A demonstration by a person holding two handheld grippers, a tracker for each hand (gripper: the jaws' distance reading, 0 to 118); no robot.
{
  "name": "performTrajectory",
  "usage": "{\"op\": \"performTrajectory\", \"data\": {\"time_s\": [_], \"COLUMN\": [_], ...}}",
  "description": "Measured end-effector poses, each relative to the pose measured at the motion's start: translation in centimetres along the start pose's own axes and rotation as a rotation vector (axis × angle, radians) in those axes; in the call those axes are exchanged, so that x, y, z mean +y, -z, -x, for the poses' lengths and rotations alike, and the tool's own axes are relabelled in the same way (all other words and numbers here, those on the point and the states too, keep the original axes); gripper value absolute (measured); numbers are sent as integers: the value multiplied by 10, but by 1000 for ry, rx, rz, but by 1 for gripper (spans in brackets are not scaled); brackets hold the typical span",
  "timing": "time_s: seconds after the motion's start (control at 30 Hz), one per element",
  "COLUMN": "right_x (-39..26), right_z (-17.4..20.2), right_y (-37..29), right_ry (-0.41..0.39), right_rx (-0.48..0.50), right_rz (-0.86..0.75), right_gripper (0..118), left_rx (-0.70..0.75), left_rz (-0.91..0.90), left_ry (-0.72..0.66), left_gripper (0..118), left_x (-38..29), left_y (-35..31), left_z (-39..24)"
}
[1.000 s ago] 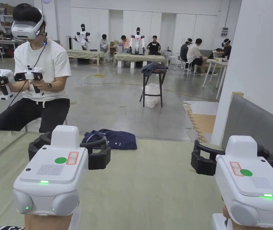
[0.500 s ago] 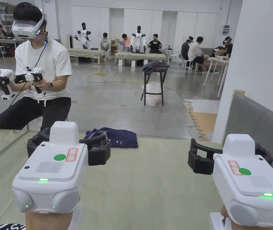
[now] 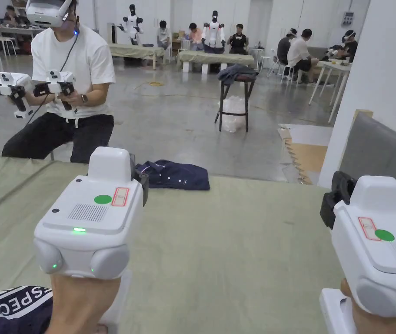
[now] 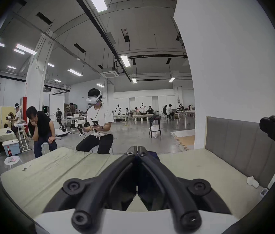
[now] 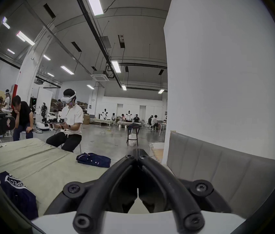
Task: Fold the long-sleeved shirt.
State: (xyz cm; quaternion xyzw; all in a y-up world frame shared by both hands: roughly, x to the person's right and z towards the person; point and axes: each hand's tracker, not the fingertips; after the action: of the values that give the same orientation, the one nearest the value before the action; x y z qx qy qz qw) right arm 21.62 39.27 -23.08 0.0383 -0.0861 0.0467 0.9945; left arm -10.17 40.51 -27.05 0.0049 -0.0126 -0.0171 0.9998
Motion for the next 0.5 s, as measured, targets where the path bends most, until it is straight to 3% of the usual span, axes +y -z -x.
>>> {"op": "performTrajectory", "data": {"time_s": [0.13, 0.2, 0.5], "right_x": [1, 1, -13], "right_z": [15, 37, 211], "right_y": [-1, 1, -9], "right_ry": [11, 9, 52], "right_rx": [37, 106, 519], "right_rz": [14, 15, 41], "right_gripper": [0, 0, 0], "left_rx": [11, 62, 359], "left_rz": [35, 57, 244], "left_ry": [-4, 10, -9], "left_gripper": [3, 3, 3], "left_x": [-4, -13, -62], "left_y": [-6, -15, -73], "left_z": [10, 26, 154]}}
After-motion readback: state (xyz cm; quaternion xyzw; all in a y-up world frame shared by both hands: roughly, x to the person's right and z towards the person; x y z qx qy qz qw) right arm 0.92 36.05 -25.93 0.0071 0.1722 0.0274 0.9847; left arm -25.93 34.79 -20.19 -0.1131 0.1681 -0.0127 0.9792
